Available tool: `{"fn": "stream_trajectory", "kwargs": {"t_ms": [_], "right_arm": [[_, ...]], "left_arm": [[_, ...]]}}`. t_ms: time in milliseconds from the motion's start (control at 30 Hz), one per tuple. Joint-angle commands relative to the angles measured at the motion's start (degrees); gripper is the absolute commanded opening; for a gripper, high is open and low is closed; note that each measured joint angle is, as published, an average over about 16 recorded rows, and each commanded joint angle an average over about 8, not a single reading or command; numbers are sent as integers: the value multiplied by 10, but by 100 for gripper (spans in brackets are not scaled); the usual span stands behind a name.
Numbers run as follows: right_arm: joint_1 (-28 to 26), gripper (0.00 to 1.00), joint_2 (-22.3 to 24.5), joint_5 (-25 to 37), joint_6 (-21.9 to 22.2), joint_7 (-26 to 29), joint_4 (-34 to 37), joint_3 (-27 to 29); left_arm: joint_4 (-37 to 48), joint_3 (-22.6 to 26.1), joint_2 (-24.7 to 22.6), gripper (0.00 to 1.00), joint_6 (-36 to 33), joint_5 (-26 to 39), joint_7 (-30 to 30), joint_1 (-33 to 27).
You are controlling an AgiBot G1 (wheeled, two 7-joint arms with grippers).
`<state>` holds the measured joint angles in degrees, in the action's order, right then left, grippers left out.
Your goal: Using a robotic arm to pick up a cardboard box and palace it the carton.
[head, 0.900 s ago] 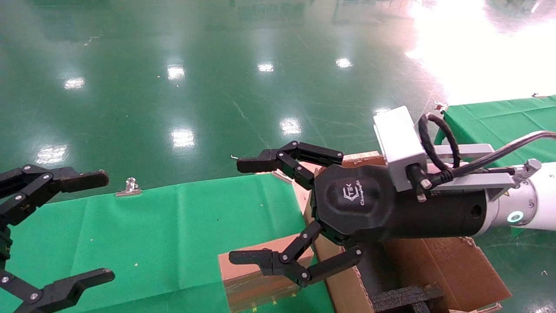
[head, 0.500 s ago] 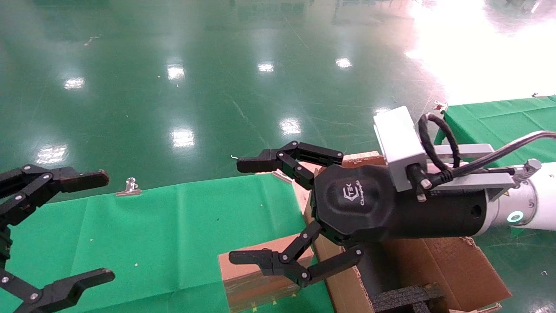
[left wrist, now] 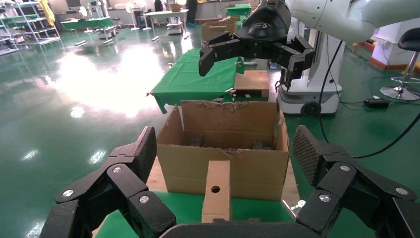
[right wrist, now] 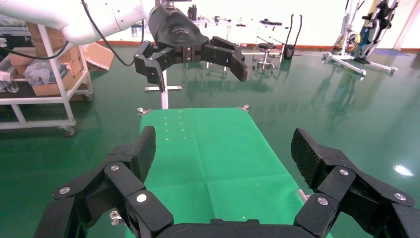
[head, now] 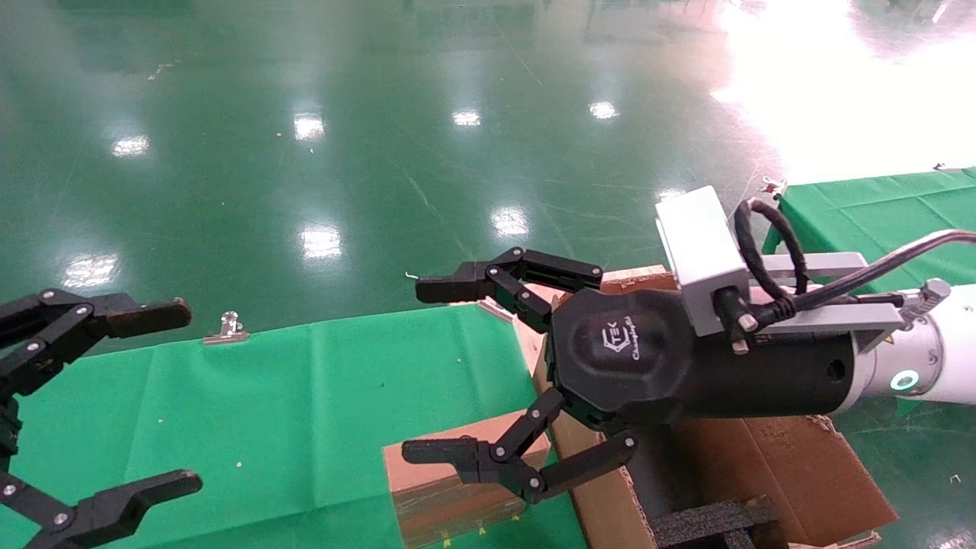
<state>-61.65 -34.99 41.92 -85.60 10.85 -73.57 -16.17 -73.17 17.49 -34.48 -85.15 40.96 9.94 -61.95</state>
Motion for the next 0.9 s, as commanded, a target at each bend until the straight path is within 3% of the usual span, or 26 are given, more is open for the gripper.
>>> {"fn": "stream_trajectory", "kwargs": {"t_ms": [33, 267, 467, 900], "right_arm": [[0, 100, 0, 0, 0, 0, 0, 0], [-12, 100, 4, 33, -5, -6, -2, -11], [-57, 100, -6, 127, -20, -18, 6, -50], [-138, 100, -71, 318, -34, -50, 37, -150]], "left_arm": [[0, 0, 0, 0, 0, 0, 0, 0], [0, 0, 0, 0, 0, 0, 0, 0], [0, 0, 0, 0, 0, 0, 0, 0], [0, 1, 0, 0, 0, 0, 0, 0]]}}
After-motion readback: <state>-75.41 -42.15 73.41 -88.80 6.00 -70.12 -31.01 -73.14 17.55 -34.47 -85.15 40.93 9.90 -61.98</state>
